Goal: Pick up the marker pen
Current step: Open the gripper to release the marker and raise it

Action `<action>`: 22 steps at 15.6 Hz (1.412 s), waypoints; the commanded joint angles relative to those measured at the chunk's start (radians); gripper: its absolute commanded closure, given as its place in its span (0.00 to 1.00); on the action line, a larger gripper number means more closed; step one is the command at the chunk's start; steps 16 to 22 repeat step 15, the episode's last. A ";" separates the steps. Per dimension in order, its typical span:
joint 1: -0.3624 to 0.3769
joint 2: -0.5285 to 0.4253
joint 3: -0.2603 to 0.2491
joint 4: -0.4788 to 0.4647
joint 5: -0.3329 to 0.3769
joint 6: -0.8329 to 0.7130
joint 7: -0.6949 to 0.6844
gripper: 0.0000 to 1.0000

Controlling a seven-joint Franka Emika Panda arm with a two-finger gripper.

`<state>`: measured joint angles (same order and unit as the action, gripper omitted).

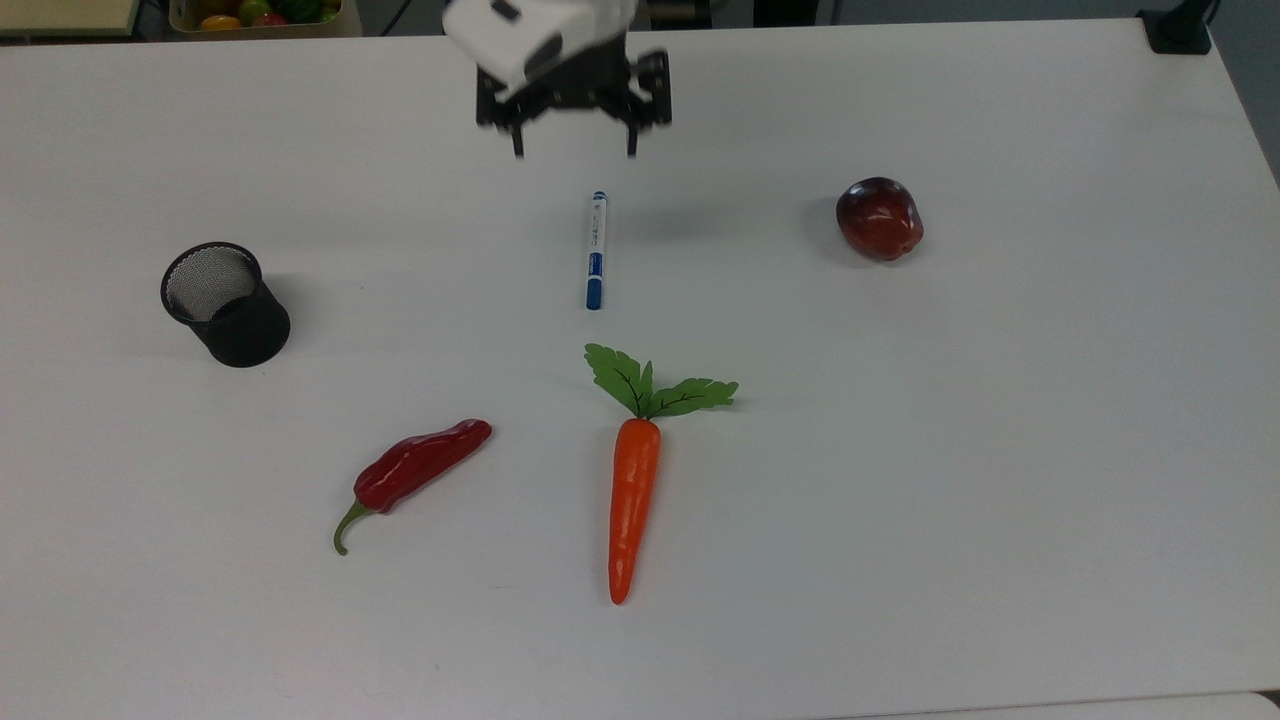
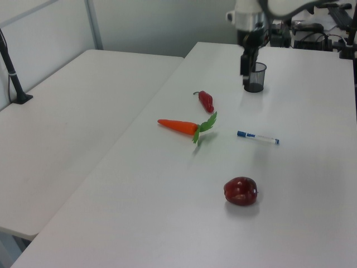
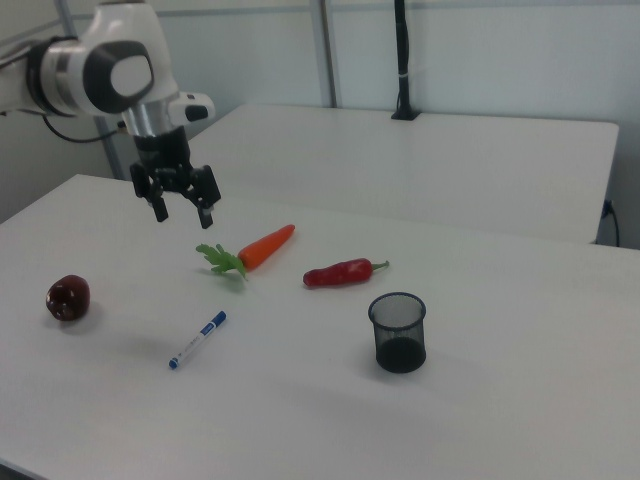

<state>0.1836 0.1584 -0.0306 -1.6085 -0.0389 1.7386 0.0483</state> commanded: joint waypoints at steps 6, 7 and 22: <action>-0.064 -0.163 0.003 -0.037 -0.010 -0.113 -0.013 0.00; -0.085 -0.168 0.017 -0.037 -0.010 -0.113 -0.039 0.00; -0.182 -0.178 0.103 -0.034 -0.010 -0.136 -0.044 0.00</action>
